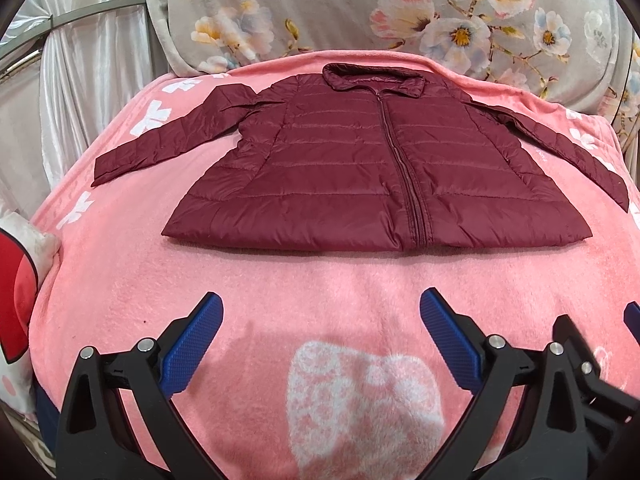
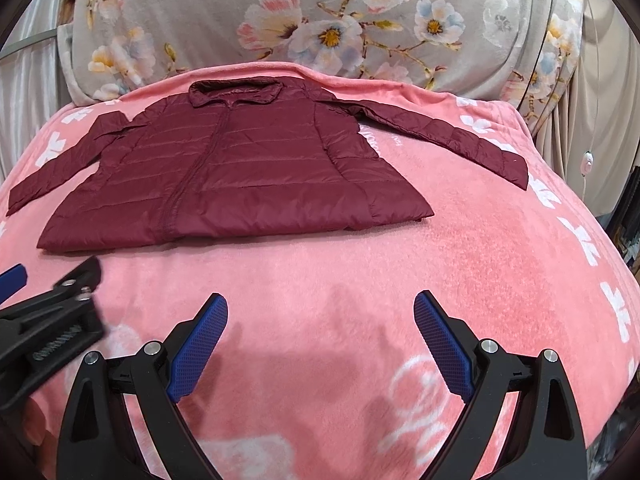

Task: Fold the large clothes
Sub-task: 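Reach the right tool to the jacket sleeve cuff and grasp it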

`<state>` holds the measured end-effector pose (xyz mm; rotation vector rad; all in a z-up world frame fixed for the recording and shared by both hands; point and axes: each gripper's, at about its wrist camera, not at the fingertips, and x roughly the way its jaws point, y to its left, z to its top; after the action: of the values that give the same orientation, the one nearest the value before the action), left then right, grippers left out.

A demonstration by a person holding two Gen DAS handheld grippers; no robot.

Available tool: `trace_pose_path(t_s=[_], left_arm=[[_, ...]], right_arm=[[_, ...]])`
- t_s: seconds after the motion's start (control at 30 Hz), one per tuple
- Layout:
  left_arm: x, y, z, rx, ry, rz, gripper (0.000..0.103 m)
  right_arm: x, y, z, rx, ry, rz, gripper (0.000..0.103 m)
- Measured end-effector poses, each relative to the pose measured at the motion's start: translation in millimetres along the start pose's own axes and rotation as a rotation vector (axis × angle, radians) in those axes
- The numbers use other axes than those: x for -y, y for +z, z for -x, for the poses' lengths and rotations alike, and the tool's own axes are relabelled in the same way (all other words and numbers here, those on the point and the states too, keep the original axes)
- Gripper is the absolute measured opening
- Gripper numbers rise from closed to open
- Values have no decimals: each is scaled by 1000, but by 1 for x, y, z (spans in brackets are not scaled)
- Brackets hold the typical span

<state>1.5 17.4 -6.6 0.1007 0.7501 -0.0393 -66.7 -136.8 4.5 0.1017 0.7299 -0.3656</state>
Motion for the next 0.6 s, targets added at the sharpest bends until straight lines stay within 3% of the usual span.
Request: trace_pose_path(t_s=[0.2, 0.43, 0.6], left_arm=[[-16, 22, -18, -17, -6, 49, 97], [-43, 53, -49, -52, -42, 125, 97], [-57, 73, -68, -29, -39, 142, 97]], right_arm=[[95, 57, -45, -39, 53, -230, 92], [225, 113, -121, -34, 21, -577, 92], [297, 131, -173, -25, -3, -778, 88]])
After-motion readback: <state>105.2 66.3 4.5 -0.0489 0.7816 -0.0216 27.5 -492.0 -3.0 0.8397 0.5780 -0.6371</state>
